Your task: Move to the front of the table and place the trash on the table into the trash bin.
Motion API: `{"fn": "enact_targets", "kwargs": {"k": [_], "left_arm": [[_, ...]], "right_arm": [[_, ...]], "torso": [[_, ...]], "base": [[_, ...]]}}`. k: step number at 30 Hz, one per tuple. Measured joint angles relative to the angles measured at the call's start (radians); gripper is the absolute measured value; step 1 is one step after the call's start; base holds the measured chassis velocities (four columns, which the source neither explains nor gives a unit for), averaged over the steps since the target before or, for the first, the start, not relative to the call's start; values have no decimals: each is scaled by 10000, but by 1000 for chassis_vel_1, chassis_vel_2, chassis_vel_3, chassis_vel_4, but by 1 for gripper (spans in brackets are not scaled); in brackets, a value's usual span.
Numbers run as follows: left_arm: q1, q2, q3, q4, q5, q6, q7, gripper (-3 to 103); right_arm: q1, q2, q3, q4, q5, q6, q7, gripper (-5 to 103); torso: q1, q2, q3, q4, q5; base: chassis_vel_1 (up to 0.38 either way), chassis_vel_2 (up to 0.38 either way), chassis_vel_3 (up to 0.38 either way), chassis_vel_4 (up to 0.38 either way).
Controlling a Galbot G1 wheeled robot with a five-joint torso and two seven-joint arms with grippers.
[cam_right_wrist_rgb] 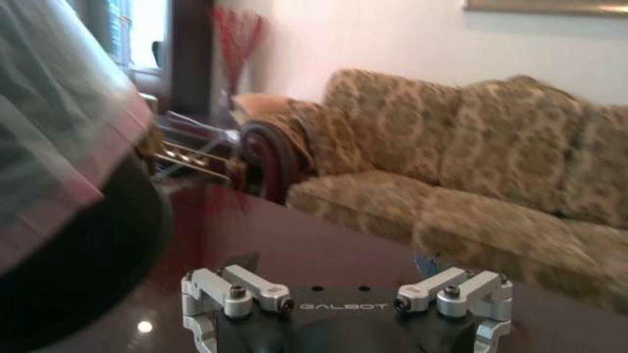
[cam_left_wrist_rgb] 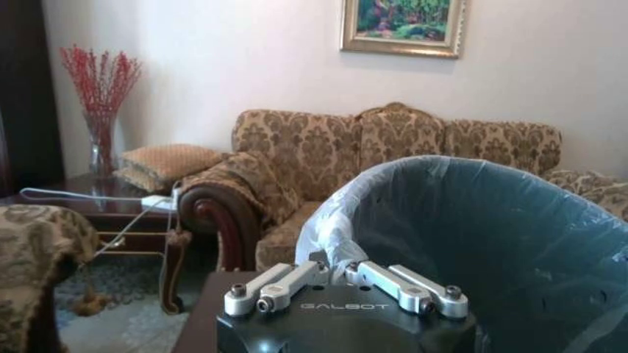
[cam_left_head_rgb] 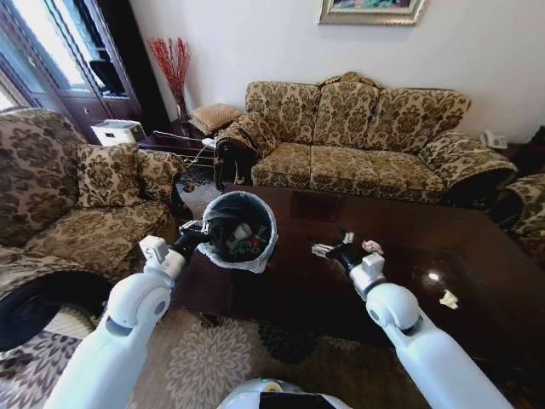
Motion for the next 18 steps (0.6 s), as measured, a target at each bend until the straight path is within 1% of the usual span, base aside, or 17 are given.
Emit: {"fn": "enact_targets", "kwargs": {"k": [3, 5, 7, 9, 10, 11, 13, 15, 17, 18], "left_arm": [[0, -31, 3, -1, 8, -8, 24, 3], [1, -64, 7, -1, 9, -13, 59, 3], [0, -75, 6, -1, 10, -24, 65, 3], [-3, -104, 13, 1, 13, -47, 69, 3], [-3, -104, 13, 1, 13, -47, 69, 3], [-7, -114, 25, 6, 12, -51, 73, 3], [-15, -113, 30, 13, 13, -59, 79, 3], [-18, -113, 30, 15, 12, -68, 83, 3], [-23, -113, 38, 36, 10, -96, 99, 3], [-27, -120, 49, 44, 10, -101, 102, 3]], "right_arm": [[-283, 108, 232, -4, -33, 11, 0, 100], [-727, 281, 458, 72, -169, 13, 2, 100], [-891, 355, 481, 105, -296, 45, 14, 100], [-1307, 542, 358, 108, -632, 450, 62, 100], [-1307, 542, 358, 108, -632, 450, 62, 100], [-1510, 665, 223, 59, -818, 748, 75, 100], [-1811, 897, -4, 8, -999, 1064, 76, 100], [-1941, 1005, -146, -11, -1018, 1162, 73, 100], [-2114, 1211, -535, -114, -1020, 1324, 27, 100], [-2133, 1302, -664, -216, -1015, 1370, -64, 100]], "torso": [[1, 0, 0, -2, 1], [3, -1, 2, -7, 4], [2, -2, 2, -6, 2], [2, -2, 1, -6, 0], [2, -2, 1, -6, 0], [3, -2, 2, -7, 1], [3, -2, 2, -9, 4], [3, -2, 2, -8, 3], [2, -2, 2, -8, 10], [2, -2, 2, -9, 8]], "base": [[-239, -227, 229, 242], [-282, -287, 250, 252], [-291, -277, 265, 272], [-311, -306, 288, 299], [-311, -306, 290, 302], [-285, -300, 290, 295], [-248, -267, 227, 265], [-165, -192, 203, 234], [-118, -164, 135, 83], [-72, -59, 23, 50]]}}
